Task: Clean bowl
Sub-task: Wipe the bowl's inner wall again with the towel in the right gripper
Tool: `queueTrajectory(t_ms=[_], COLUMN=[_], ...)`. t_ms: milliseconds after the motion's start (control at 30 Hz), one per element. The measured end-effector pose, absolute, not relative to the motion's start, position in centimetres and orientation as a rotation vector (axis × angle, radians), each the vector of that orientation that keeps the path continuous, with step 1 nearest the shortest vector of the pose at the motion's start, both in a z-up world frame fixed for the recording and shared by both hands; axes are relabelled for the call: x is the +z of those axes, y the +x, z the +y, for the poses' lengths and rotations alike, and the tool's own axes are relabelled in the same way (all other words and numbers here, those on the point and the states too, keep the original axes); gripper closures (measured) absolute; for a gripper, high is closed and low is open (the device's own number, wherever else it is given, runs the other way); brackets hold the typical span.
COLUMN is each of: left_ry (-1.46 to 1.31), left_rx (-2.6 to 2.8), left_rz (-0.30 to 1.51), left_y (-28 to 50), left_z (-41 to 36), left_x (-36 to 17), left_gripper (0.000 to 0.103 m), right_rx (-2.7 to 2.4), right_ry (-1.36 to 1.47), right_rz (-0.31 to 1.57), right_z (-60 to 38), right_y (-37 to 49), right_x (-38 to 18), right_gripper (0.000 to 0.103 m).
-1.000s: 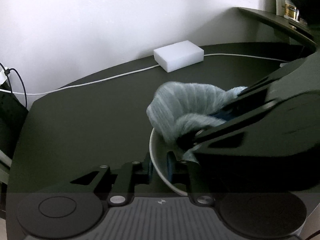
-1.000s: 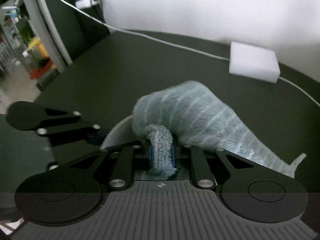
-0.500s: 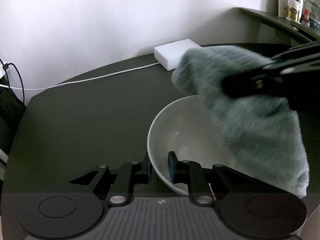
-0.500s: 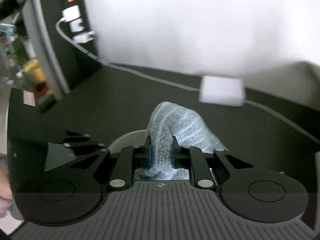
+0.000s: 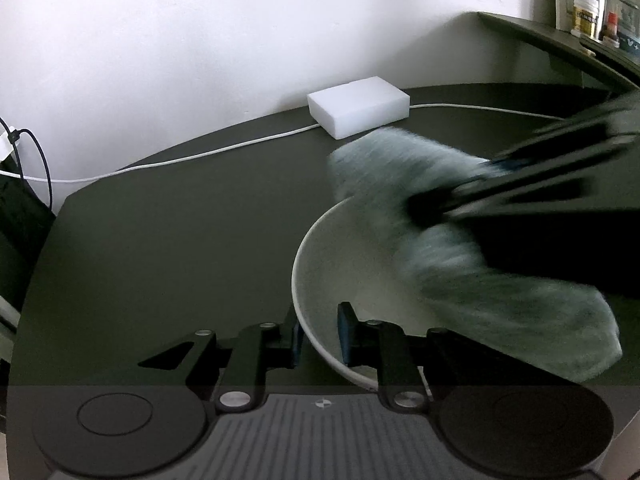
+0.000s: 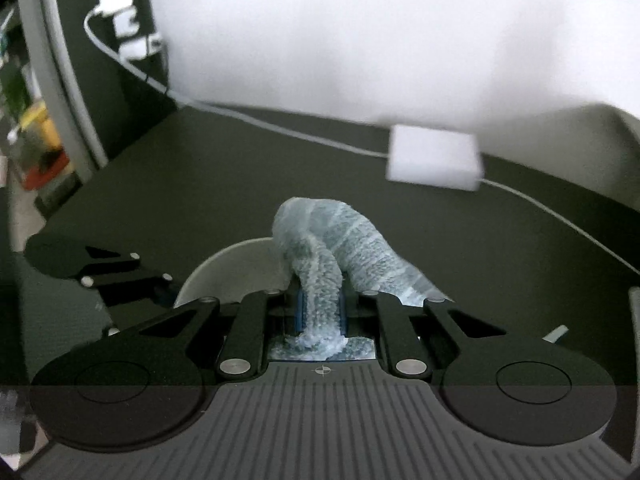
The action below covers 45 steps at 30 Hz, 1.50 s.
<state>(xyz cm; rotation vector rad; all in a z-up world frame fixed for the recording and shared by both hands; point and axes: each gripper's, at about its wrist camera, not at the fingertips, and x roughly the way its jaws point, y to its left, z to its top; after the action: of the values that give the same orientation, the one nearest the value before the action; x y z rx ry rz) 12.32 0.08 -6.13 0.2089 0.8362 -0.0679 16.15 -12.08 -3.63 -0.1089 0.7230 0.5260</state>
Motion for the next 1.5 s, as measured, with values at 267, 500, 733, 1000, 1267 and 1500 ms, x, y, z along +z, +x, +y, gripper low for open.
queueTrajectory(t_ms=[267, 500, 733, 1000, 1267, 1500], left_ry=[0.269, 0.353, 0.221, 0.218, 0.18, 0.171], left_rx=[-0.137, -0.116, 0.0, 0.007, -0.019, -0.026], left_rz=[0.809, 0.824, 0.859, 0.844, 0.85, 0.859], left_y=[14.1, 15.2, 13.1, 12.9, 13.2, 13.2], left_z=[-0.2, -1.4, -0.2, -0.1, 0.4, 0.3], left_x=[-4.8, -5.7, -5.7, -5.8, -5.7, -5.6], left_gripper=[0.074, 0.082, 0.086, 0.084, 0.084, 0.084], right_rx=[0.571, 0.635, 0.719, 0.621, 0.589, 0.694], right_ry=[-0.016, -0.044, -0.07, -0.104, -0.034, -0.093], right_rz=[0.682, 0.709, 0.813, 0.789, 0.707, 0.789], right_z=[-15.6, -13.5, -8.8, -9.1, -14.7, -11.1], right_y=[15.2, 15.9, 19.6, 19.3, 16.0, 16.6], right_x=[-1.6, -2.3, -4.7, -5.2, -2.7, -5.1], right_gripper=[0.085, 0.085, 0.085, 0.088, 0.084, 0.084])
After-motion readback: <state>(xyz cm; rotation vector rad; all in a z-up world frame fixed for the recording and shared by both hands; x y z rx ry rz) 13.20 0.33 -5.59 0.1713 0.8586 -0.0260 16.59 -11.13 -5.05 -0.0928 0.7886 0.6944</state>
